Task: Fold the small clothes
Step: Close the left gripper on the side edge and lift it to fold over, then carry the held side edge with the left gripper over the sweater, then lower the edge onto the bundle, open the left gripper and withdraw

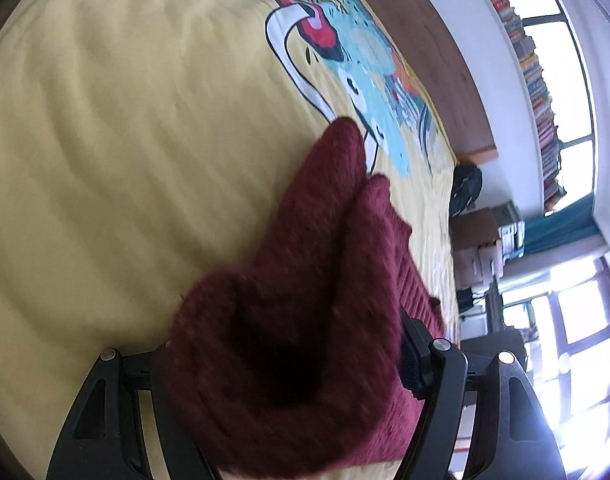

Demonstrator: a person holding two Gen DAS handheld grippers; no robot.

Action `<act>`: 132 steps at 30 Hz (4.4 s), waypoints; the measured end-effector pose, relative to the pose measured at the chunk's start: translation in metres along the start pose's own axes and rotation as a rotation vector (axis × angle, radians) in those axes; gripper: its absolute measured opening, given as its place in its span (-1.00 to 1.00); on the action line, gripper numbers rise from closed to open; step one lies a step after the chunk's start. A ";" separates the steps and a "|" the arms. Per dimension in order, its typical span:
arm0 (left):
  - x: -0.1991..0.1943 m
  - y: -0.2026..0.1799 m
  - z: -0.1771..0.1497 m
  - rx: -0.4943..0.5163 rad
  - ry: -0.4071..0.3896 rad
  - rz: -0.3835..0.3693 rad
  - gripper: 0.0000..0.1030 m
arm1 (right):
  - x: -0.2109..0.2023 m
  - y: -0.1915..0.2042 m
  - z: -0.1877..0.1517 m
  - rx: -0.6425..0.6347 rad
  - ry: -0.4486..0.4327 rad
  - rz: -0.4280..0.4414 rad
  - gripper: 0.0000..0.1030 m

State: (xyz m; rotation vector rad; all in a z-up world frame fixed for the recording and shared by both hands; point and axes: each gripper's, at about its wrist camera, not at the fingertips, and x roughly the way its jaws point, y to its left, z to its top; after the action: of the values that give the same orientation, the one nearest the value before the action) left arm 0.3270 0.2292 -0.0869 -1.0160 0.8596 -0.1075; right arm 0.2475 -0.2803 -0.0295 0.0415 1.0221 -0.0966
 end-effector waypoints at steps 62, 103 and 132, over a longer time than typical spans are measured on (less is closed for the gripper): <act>0.225 -0.342 -0.241 0.515 0.387 0.163 -0.53 | -0.047 -0.261 -0.127 0.556 -0.096 -0.024 0.34; 0.169 -0.398 -0.322 0.853 0.457 0.062 0.12 | -0.117 -0.246 -0.142 0.530 -0.144 -0.059 0.34; -0.002 -0.246 -0.177 0.775 0.219 0.289 0.12 | -0.124 -0.028 -0.046 0.144 -0.172 0.202 0.34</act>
State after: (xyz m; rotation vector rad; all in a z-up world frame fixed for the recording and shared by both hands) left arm 0.2798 -0.0289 0.0641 -0.1517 1.0370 -0.2837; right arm 0.1416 -0.2973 0.0524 0.2630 0.8331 0.0108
